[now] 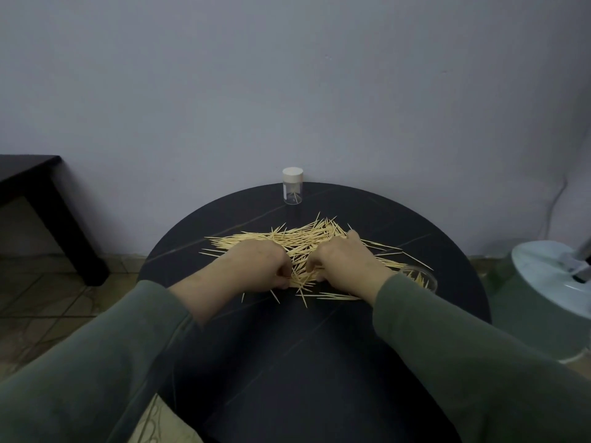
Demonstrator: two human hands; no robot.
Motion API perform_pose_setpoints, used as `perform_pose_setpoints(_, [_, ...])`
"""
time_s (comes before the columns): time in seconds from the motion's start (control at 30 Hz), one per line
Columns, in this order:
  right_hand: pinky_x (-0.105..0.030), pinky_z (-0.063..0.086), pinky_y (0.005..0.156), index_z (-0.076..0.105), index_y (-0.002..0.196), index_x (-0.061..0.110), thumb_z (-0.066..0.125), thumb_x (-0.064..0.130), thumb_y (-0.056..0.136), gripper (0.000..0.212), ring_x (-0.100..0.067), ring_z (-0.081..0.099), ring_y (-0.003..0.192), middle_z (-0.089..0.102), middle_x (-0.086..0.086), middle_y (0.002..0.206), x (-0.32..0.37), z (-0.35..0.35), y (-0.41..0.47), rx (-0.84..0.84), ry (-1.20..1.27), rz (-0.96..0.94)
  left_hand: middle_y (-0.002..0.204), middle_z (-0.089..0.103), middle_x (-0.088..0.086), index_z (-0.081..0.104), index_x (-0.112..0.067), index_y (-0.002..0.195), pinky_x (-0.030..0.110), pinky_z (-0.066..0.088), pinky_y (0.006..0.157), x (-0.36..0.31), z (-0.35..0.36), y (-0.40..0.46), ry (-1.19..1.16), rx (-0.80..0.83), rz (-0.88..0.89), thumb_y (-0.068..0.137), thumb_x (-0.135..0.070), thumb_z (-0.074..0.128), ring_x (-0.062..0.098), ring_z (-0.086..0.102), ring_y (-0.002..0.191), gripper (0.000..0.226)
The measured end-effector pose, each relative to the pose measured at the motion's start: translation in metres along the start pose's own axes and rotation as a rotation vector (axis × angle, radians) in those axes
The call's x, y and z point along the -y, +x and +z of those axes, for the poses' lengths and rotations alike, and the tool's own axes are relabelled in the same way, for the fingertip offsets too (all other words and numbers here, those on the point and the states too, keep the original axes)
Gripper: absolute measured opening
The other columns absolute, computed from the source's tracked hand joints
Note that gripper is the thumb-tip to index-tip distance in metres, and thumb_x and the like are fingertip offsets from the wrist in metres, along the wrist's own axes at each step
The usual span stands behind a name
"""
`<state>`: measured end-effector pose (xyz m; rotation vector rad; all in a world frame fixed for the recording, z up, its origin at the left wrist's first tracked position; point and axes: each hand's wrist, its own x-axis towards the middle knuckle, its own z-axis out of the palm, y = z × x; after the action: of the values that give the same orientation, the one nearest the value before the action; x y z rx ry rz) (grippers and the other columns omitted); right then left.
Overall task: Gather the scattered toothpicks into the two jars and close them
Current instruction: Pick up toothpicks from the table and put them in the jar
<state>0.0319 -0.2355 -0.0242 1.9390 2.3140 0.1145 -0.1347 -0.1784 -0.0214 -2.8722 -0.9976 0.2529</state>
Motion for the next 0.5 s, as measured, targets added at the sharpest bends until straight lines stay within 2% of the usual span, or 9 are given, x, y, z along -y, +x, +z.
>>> perform_pose_setpoints(0.37, [-0.044, 0.025, 0.102, 0.06, 0.109, 0.028, 0.057, 0.028, 0.095, 0.014, -0.02, 0.057, 0.105, 0.067, 0.005, 0.104, -0.0007, 0.0066, 0.0008, -0.149, 0.017, 0.016, 0.109, 0.065, -0.007, 0.067, -0.029, 0.113, 0.03, 0.048, 0.079, -0.0007, 0.0015, -0.0019, -0.015, -0.063, -0.008, 0.094, -0.043, 0.052, 0.014, 0.058, 0.102, 0.027])
perform_pose_setpoints(0.5, [-0.044, 0.025, 0.102, 0.057, 0.121, 0.03, 0.058, 0.026, 0.095, 0.026, -0.02, 0.056, 0.106, 0.067, 0.005, 0.103, 0.0, 0.0098, 0.0014, -0.204, 0.038, 0.047, 0.11, 0.064, -0.008, 0.066, -0.029, 0.113, 0.028, 0.047, 0.076, -0.0042, 0.0015, -0.0005, -0.022, -0.118, -0.017, 0.096, -0.04, 0.05, 0.014, 0.058, 0.101, 0.026])
